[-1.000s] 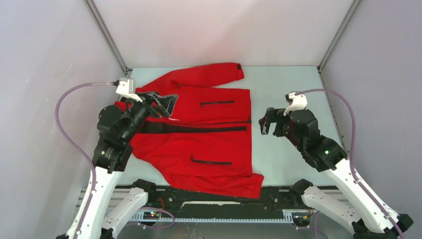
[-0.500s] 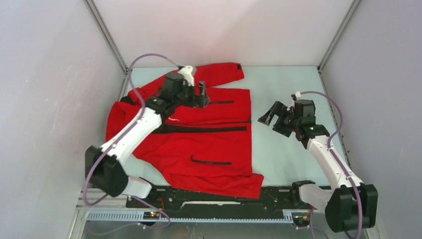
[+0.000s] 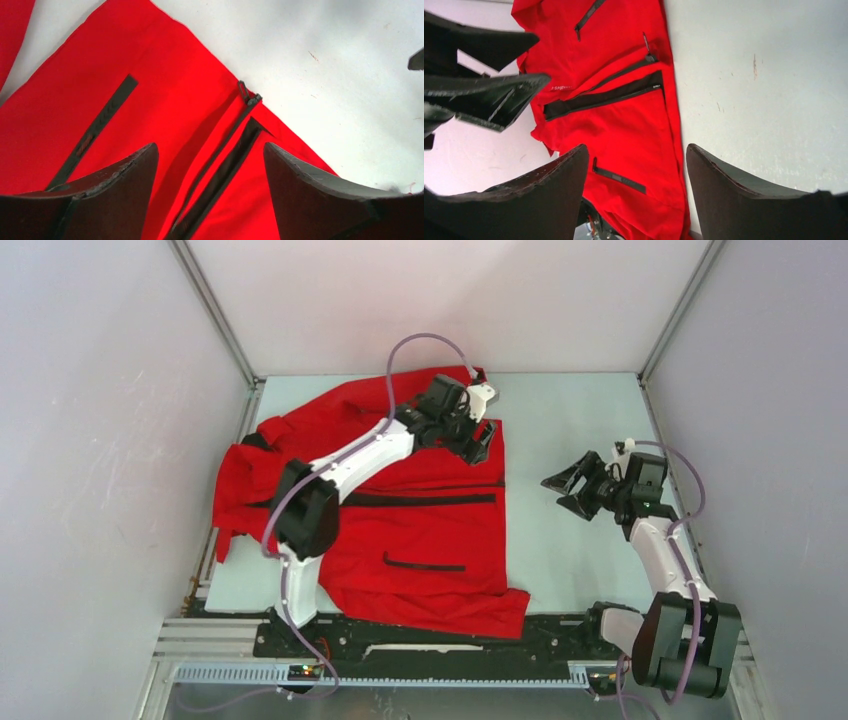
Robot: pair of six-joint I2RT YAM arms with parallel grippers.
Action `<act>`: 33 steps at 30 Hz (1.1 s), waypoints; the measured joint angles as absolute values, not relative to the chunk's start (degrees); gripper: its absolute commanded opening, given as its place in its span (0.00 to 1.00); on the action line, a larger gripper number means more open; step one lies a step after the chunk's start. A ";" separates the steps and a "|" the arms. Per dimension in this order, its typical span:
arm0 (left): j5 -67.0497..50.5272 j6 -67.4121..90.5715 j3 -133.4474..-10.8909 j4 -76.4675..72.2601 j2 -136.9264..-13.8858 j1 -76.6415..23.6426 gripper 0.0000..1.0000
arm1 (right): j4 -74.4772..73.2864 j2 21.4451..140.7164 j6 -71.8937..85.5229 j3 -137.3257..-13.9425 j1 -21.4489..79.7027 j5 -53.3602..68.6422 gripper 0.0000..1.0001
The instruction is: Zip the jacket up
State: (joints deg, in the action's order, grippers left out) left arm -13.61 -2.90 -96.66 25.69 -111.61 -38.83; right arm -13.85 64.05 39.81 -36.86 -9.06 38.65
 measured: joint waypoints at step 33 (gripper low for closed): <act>-24.32 -1.34 -115.94 35.31 -137.12 -40.40 0.63 | -10.63 64.99 37.56 -32.67 -11.03 46.30 0.73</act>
State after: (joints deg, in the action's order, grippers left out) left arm -24.32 -1.34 -115.94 35.31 -137.12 -40.40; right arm -10.63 64.99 37.56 -32.67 -11.03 46.30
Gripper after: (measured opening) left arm 0.623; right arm 0.730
